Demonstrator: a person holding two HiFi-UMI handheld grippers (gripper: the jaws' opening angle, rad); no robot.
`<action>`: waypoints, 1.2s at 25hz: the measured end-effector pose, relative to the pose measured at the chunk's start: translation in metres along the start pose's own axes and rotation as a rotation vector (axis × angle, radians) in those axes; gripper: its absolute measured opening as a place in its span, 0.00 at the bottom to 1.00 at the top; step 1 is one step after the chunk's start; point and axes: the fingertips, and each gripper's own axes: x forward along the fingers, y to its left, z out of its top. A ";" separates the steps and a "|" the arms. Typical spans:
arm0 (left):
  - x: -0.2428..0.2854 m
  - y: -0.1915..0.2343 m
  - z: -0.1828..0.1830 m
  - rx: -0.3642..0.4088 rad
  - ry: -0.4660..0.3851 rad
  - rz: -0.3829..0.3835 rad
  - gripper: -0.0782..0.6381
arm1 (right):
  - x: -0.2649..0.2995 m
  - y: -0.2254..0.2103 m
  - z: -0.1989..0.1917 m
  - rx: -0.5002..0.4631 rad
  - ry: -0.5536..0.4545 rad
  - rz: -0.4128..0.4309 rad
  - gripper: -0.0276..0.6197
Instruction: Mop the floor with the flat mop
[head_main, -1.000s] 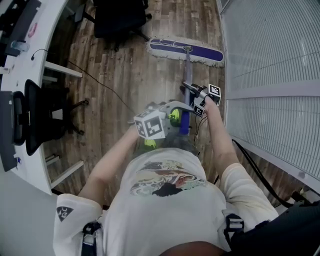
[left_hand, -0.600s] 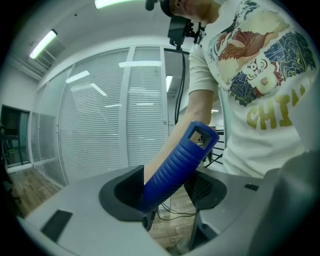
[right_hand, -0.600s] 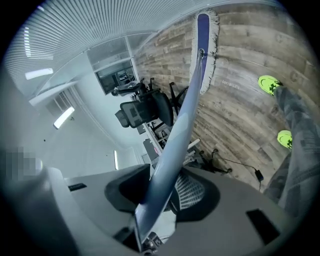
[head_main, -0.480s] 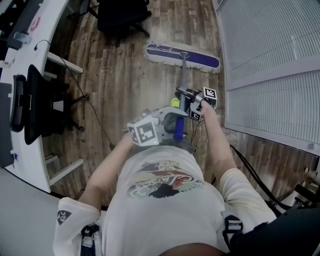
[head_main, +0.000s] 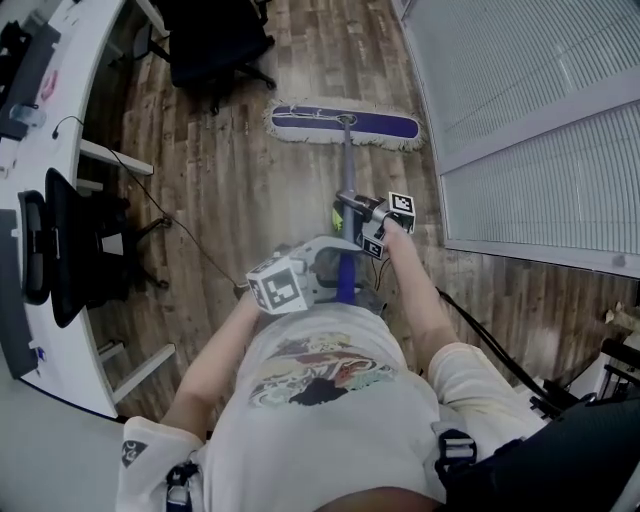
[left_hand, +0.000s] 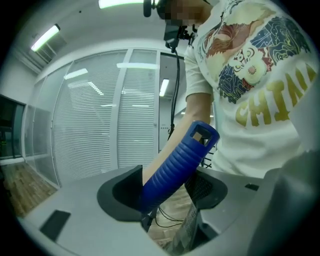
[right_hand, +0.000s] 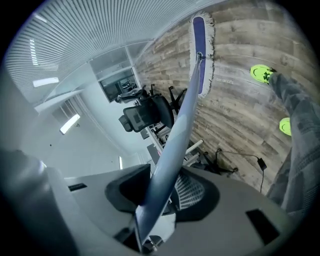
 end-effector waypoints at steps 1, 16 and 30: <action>0.000 0.005 -0.001 0.001 -0.001 -0.003 0.44 | 0.003 0.001 0.005 -0.007 0.003 0.001 0.27; 0.058 0.242 0.010 -0.030 0.039 -0.007 0.45 | 0.055 0.125 0.200 0.009 0.045 -0.008 0.27; 0.077 0.430 -0.009 -0.030 0.078 0.079 0.46 | 0.129 0.211 0.355 -0.055 0.091 -0.079 0.29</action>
